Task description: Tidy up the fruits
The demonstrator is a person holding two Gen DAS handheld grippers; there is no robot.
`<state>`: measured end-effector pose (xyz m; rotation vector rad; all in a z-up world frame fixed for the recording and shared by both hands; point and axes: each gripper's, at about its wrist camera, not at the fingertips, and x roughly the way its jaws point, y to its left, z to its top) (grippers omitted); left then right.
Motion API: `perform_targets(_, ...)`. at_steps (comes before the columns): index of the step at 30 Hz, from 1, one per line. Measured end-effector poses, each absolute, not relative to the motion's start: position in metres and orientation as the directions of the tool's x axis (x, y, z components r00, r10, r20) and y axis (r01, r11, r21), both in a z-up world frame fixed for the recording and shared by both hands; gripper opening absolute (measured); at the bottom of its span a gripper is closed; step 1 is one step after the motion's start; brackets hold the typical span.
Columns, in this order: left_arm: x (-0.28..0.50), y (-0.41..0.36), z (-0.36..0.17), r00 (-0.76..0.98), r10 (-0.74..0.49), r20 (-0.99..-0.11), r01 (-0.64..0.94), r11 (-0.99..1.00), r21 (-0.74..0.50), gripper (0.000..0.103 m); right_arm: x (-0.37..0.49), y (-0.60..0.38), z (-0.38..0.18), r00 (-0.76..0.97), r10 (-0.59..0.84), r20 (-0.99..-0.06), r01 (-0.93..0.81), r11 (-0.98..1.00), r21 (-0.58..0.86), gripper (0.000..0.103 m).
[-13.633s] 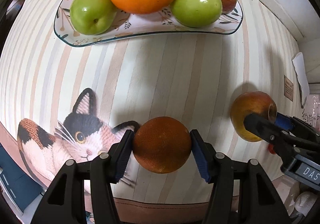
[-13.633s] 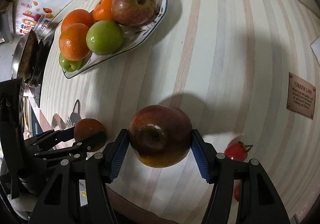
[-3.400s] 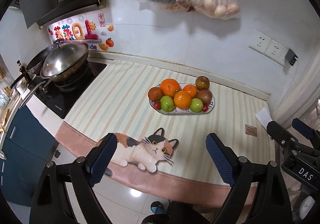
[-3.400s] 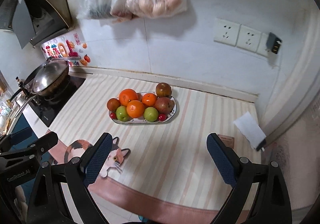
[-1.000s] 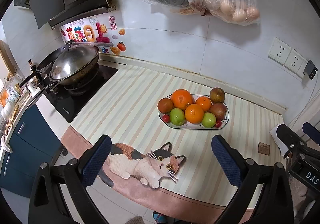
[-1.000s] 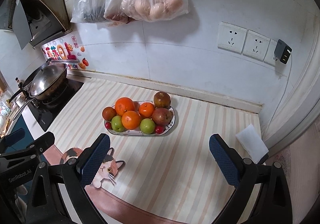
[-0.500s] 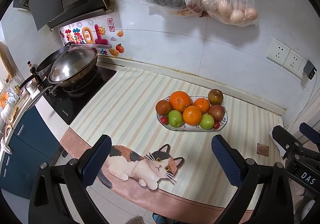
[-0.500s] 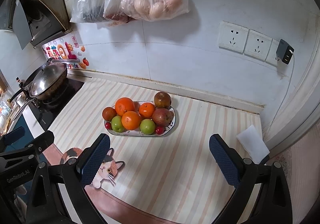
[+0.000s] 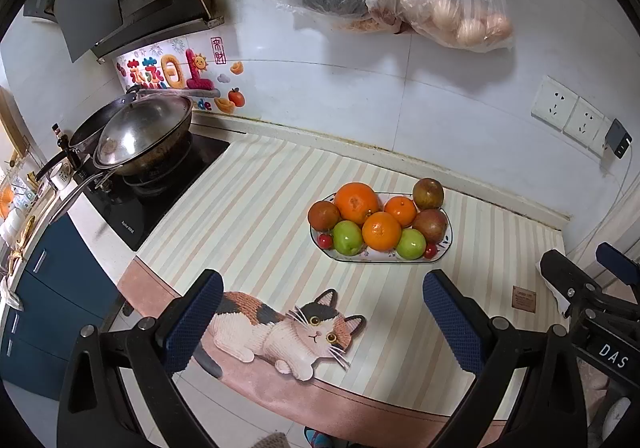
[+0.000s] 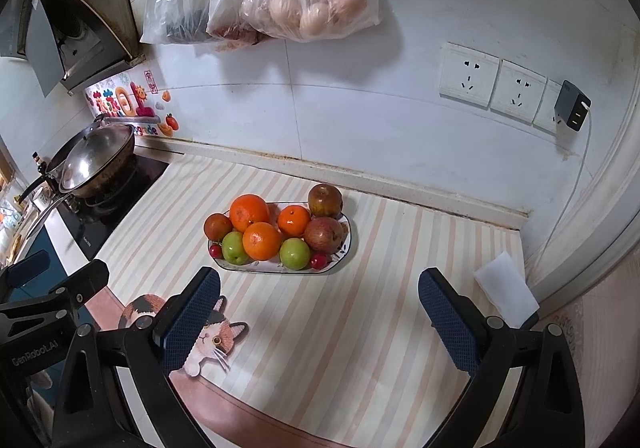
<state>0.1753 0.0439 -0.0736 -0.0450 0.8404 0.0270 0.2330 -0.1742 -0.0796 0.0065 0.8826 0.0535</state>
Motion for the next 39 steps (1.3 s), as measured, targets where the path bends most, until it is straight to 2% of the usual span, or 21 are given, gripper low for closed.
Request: perform_targets(39, 0.1692, 0.0446, -0.0722, 0.673, 0.003, -0.74, -0.036, 0.999, -0.029, 0.102, 0.2256, -0.1699, -0.0823, 0.628, 0.068, -0.775, -0.058, 0.998, 0.041, 0.101)
